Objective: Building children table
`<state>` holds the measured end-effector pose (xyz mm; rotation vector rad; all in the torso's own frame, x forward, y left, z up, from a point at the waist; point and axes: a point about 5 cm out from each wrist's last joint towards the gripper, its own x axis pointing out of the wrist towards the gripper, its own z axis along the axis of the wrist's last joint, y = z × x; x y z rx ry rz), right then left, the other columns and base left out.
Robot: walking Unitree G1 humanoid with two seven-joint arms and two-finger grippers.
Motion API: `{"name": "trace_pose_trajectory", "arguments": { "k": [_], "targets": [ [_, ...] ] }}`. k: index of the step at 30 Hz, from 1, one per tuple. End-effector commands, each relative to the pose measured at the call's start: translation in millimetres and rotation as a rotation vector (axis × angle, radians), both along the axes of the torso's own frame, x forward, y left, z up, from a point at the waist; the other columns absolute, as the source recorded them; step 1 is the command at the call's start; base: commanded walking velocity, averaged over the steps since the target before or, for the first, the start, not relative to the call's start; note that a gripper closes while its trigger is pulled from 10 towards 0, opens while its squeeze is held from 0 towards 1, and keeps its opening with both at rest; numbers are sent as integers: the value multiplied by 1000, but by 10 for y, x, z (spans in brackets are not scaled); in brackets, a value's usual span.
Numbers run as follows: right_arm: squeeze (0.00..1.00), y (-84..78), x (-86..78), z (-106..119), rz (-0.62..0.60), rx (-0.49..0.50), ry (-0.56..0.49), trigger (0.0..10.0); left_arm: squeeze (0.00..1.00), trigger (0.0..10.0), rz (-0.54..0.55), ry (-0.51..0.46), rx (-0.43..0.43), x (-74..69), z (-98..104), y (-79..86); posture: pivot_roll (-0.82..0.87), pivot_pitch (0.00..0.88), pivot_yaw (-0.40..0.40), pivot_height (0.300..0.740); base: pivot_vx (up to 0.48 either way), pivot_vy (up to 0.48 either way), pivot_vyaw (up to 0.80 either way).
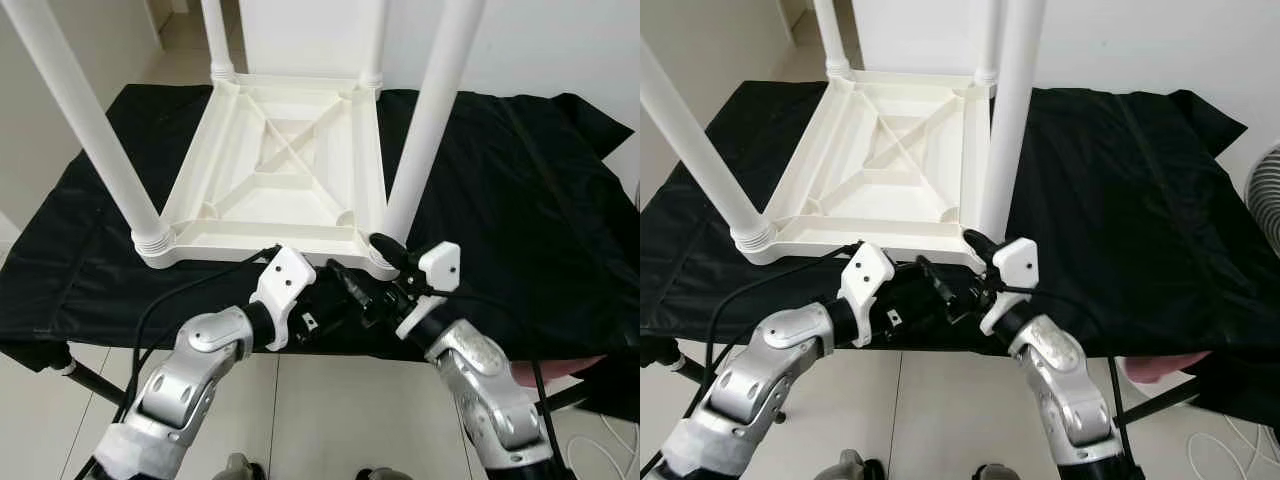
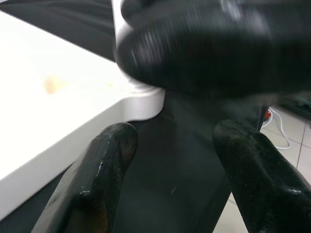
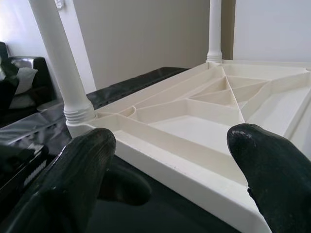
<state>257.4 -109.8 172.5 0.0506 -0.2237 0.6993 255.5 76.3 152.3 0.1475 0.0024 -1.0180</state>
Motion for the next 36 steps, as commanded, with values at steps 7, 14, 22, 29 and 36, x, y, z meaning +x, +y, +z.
{"name": "trace_pose_trajectory", "arguments": {
  "k": [7,14,22,29,36],
  "targets": [
    [0,-157,303,23,-77,-14,-9,10000,0,10000,-6,38,90,-34,-136,151,-46,39,0,740,0,0,0],
    [0,-425,359,7,-282,-14,-15,10000,0,10000,80,-34,129,88,-118,249,-69,45,15,740,0,0,0],
    [0,-669,370,-3,-455,-4,-26,10000,0,10000,96,-80,94,178,-29,148,-97,60,39,740,0,0,0],
    [0,-915,320,-64,-632,-13,-23,10000,0,10000,96,-117,17,234,64,-114,-109,73,46,740,0,0,0],
    [0,-1024,325,-77,-726,-30,-35,10000,0,10000,59,-107,-39,190,84,-284,-118,80,53,740,0,0,0]
  ]
}}
